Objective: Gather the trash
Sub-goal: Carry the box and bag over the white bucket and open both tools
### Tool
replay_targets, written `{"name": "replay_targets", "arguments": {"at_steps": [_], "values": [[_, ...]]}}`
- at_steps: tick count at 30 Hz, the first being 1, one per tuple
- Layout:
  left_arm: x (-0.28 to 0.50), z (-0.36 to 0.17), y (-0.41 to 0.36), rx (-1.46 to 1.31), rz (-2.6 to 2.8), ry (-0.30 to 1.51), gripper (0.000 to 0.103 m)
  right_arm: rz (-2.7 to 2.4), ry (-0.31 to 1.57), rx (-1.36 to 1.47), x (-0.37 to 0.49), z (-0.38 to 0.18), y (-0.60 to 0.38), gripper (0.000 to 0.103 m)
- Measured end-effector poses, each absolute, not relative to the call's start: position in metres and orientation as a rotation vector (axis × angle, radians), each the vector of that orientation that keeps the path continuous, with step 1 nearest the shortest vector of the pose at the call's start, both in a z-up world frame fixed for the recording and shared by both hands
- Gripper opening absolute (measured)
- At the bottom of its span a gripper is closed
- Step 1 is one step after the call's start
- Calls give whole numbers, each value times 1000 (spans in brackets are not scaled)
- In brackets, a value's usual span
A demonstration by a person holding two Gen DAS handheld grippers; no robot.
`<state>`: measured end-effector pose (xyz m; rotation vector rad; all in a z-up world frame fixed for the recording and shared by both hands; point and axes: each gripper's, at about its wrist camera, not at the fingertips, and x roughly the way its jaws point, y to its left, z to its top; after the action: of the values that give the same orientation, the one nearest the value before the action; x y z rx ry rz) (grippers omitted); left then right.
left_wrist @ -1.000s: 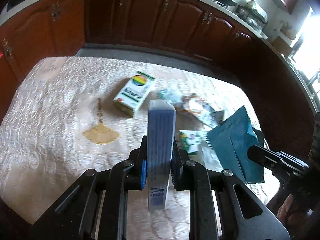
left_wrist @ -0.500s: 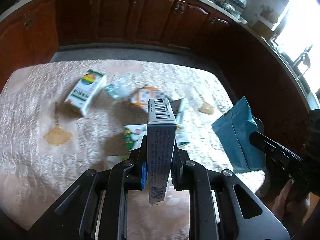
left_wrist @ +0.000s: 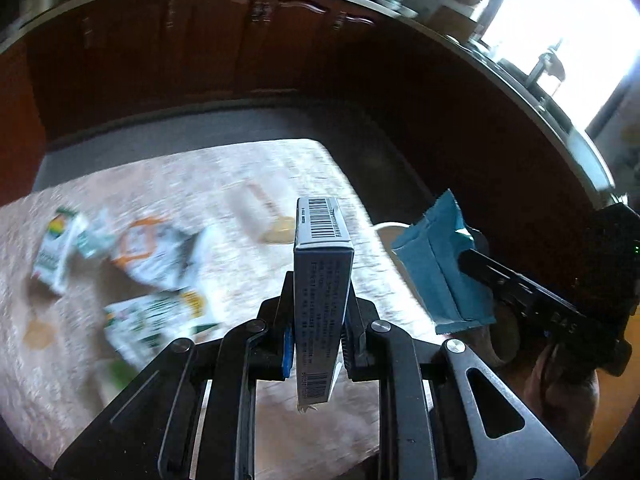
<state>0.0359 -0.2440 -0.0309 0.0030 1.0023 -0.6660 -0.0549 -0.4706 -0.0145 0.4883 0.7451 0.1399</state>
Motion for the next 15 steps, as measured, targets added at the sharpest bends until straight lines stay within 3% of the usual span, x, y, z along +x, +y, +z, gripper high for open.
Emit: {"name": "replay_targets", "arguments": {"at_steps": [15], "values": [[40, -61, -383, 38, -831, 1064, 16, -124, 798, 568, -78, -56, -580, 3]]}}
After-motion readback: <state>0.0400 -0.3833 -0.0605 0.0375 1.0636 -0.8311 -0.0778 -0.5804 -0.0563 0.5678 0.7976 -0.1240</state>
